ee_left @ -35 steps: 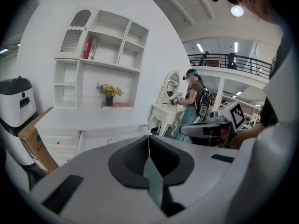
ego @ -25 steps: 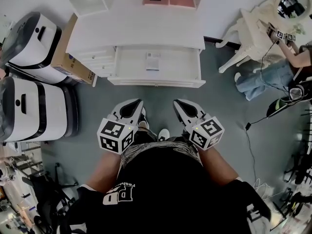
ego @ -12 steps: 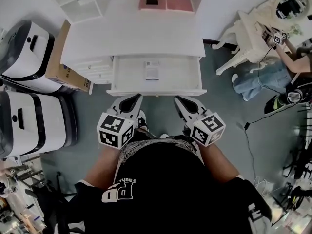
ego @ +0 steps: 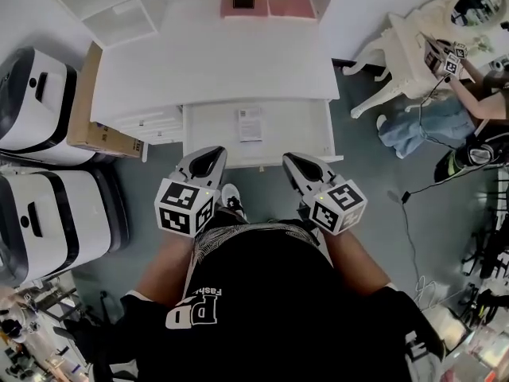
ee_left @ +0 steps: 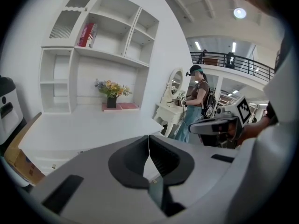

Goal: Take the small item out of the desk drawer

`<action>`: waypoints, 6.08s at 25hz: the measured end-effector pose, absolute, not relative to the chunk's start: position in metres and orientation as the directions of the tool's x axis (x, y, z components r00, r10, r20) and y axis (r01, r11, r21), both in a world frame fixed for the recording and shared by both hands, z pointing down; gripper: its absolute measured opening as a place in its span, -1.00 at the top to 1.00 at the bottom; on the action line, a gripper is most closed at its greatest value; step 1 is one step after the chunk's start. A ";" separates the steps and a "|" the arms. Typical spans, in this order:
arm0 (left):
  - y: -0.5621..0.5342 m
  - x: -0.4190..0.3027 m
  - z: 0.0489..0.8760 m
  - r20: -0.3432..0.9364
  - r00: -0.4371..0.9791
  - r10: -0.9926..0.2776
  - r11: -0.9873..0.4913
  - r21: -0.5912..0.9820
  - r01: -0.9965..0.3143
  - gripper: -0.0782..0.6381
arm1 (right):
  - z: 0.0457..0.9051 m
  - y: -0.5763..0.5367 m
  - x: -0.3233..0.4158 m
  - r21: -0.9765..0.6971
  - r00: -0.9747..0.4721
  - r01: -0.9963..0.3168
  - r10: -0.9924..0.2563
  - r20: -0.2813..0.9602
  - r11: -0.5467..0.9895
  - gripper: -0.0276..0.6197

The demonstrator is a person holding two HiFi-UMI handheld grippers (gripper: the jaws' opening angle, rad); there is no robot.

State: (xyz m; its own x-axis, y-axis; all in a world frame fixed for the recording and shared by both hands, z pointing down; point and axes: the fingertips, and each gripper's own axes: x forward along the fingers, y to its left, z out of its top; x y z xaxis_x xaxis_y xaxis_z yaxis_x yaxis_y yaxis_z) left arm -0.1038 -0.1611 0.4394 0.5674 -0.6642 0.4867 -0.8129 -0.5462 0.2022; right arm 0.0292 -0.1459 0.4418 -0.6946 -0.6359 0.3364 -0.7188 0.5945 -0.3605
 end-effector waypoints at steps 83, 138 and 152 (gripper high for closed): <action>-0.317 -0.044 0.706 0.884 0.258 -0.390 -0.066 0.253 -0.965 0.01 | 0.512 -0.300 0.140 -0.463 -0.759 -0.650 -0.484 0.434 0.603 0.89; -0.318 -0.025 0.807 0.975 0.150 -0.162 -0.138 0.128 -0.982 -0.41 | 0.532 -0.324 0.181 -0.427 -0.673 -0.739 -0.544 0.501 0.521 0.89; -0.308 -0.056 0.727 0.925 0.281 -0.256 -0.267 0.211 -0.940 -0.41 | 0.506 -0.306 0.120 -0.403 -0.649 -0.761 -0.607 0.460 0.508 0.89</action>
State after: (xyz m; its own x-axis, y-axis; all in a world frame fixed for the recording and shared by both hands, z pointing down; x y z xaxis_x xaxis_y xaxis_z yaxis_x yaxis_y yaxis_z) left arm -0.0559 -0.3077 0.7274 0.2809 -0.2564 0.9249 -0.9401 -0.2674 0.2114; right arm 0.1205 -0.3061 0.5062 -0.6486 -0.6068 0.4595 -0.7610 0.5081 -0.4032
